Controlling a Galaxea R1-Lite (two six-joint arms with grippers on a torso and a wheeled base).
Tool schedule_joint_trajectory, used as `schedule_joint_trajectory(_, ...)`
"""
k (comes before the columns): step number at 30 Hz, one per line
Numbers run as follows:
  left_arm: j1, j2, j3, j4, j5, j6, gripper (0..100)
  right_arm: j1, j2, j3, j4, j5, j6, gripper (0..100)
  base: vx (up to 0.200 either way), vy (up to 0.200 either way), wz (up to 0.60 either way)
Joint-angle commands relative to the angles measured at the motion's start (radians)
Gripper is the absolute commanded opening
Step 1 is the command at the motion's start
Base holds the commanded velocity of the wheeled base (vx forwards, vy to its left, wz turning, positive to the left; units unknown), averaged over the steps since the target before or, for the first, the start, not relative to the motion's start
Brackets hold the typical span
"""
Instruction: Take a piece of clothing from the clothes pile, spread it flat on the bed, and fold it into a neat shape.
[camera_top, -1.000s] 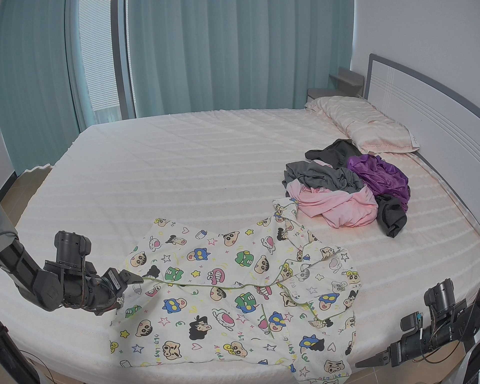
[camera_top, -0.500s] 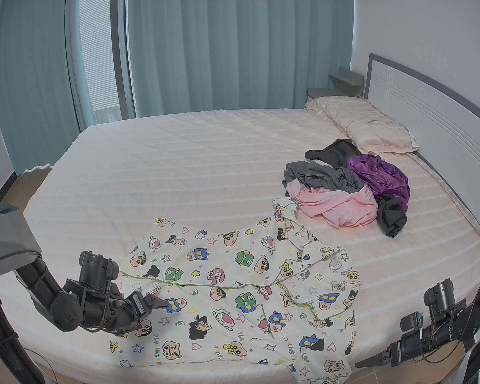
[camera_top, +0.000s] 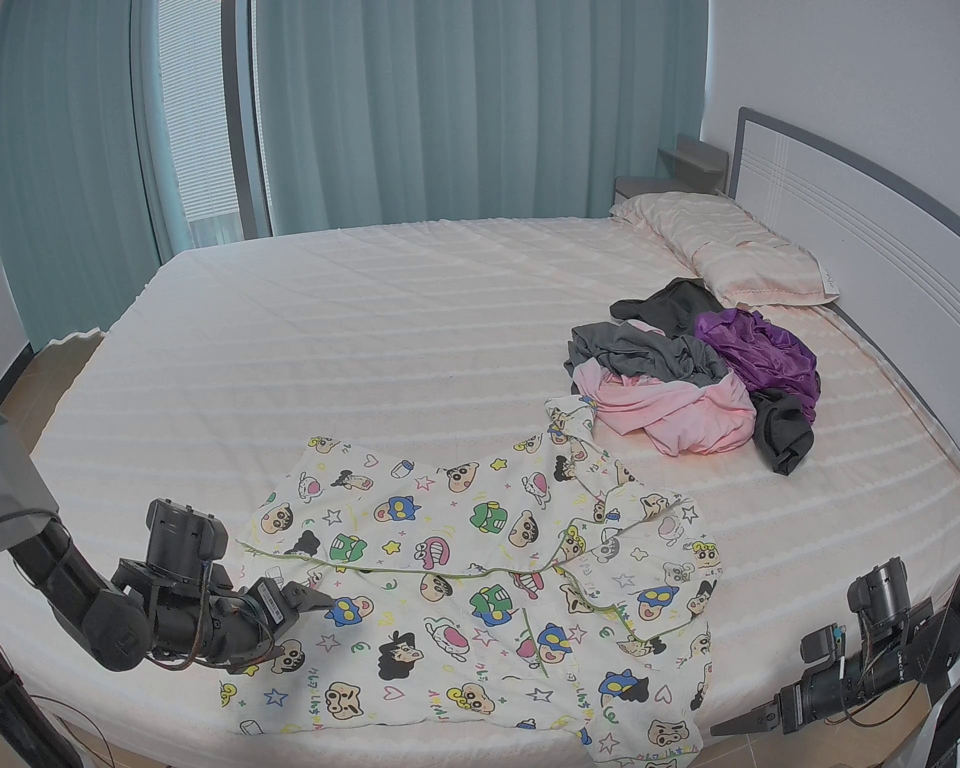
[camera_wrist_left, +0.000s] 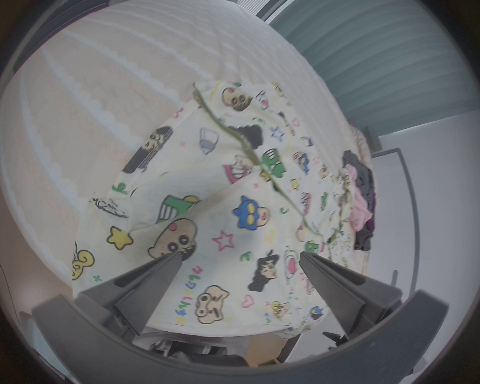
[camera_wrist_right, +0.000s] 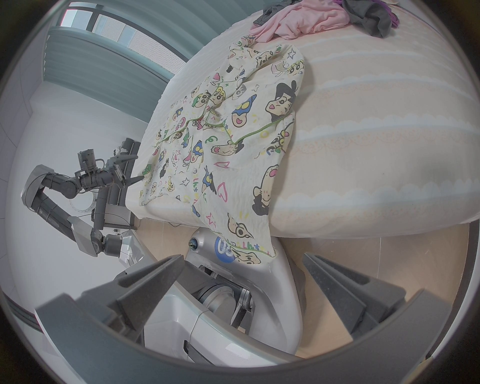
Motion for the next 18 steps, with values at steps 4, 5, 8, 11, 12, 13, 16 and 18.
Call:
schedule_joint_trajectory(4,0.04,-0.088,-0.065,0.001,0.053,-0.018,100,-0.001,-0.001,0.013,0.0,0.001,0.0,100,0.0,0.0,0.0)
schedule_joint_trajectory(5,0.044,-0.073,-0.079,0.001,0.067,-0.018,100,0.0,-0.001,0.013,0.0,0.001,0.0,100,0.0,0.0,0.0)
schedule_joint_trajectory(8,0.06,-0.001,-0.107,-0.003,0.108,-0.016,100,-0.001,-0.001,0.013,-0.002,0.001,0.0,100,0.0,0.0,0.0)
schedule_joint_trajectory(11,0.067,0.065,-0.121,-0.008,0.164,-0.016,100,-0.001,-0.001,0.013,0.0,0.001,0.0,100,0.0,0.0,0.0)
schedule_joint_trajectory(12,0.066,0.104,-0.121,-0.011,0.191,-0.015,100,-0.001,-0.001,0.013,-0.002,0.001,0.0,100,0.0,0.0,0.0)
schedule_joint_trajectory(13,0.064,0.117,-0.114,-0.02,0.197,-0.015,100,-0.001,-0.001,0.013,0.0,0.001,0.0,100,0.0,0.0,0.0)
schedule_joint_trajectory(16,0.061,0.128,-0.101,-0.049,0.199,-0.015,100,0.0,-0.001,0.013,-0.002,0.001,0.0,100,0.0,0.0,0.0)
schedule_joint_trajectory(18,0.051,0.134,-0.079,-0.063,0.21,-0.013,100,0.0,-0.001,0.013,0.0,0.001,0.0,100,0.0,0.0,0.0)
